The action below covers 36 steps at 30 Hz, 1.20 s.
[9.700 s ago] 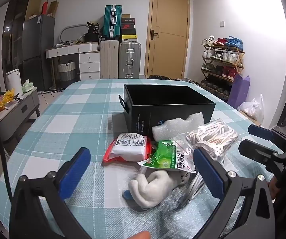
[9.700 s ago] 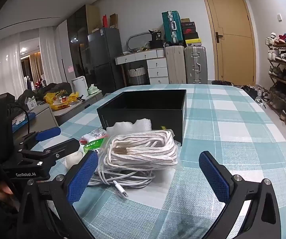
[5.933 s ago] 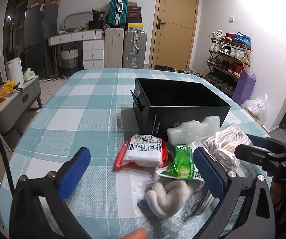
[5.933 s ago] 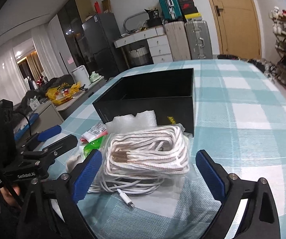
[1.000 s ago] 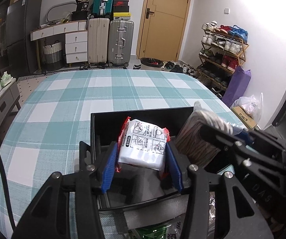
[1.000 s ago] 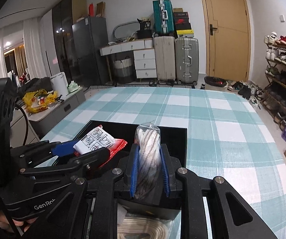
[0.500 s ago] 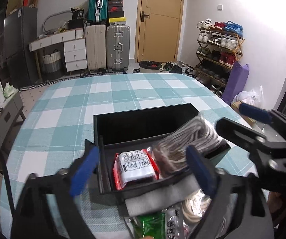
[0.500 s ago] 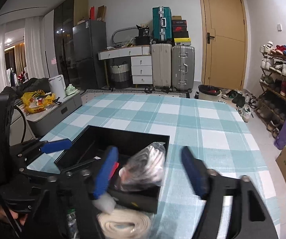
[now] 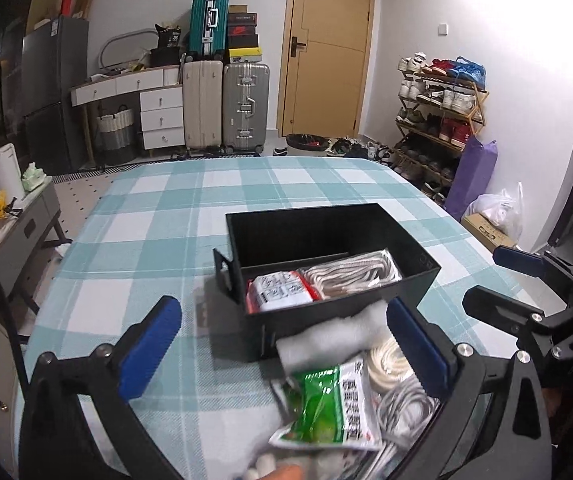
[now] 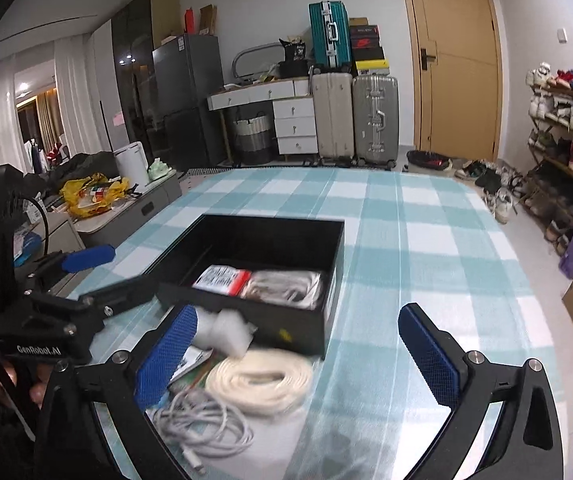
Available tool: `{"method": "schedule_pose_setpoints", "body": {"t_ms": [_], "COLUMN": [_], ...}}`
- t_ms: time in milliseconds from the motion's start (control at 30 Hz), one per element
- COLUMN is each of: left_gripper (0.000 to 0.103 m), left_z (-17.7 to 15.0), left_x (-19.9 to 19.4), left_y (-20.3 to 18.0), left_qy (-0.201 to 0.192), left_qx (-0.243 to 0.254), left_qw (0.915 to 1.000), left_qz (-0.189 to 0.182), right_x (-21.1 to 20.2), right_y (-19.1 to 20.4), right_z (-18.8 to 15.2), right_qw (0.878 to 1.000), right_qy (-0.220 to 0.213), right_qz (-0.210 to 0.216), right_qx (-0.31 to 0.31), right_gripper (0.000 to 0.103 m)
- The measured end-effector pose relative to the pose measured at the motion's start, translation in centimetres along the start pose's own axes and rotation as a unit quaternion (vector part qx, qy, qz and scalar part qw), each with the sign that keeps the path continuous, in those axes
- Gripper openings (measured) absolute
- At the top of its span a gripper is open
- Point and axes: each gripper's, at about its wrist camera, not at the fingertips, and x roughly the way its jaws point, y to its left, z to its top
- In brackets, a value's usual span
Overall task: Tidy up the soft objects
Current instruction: 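Withdraw both grippers and move the right gripper onto the white charging cable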
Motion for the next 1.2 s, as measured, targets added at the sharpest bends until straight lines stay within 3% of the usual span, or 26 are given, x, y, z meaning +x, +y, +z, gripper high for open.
{"method": "schedule_pose_setpoints", "body": {"t_ms": [433,867,1200], "left_gripper": [0.103,0.103,0.103], "left_z": [-2.6,-4.2,-4.4], "left_x": [-2.1,-2.0,-1.6], "left_y": [0.2,0.2,0.1], "left_qy": [0.001,0.015,0.021], "left_qx": [-0.001,-0.001,-0.005], "left_qw": [0.9999,0.9996,0.9996], "left_qz": [0.014,0.023,0.02], "right_x": [-0.9,0.4,1.4], "right_y": [1.2,3.2,4.9], "right_z": [-4.2,-5.9,-6.9], "right_qw": [0.998,0.993,0.988], "right_qy": [0.047,0.098,0.125], "right_qz": [0.031,0.068,0.073], "right_qx": [0.031,-0.026,-0.059], "right_gripper": [0.102,0.102,0.102]}}
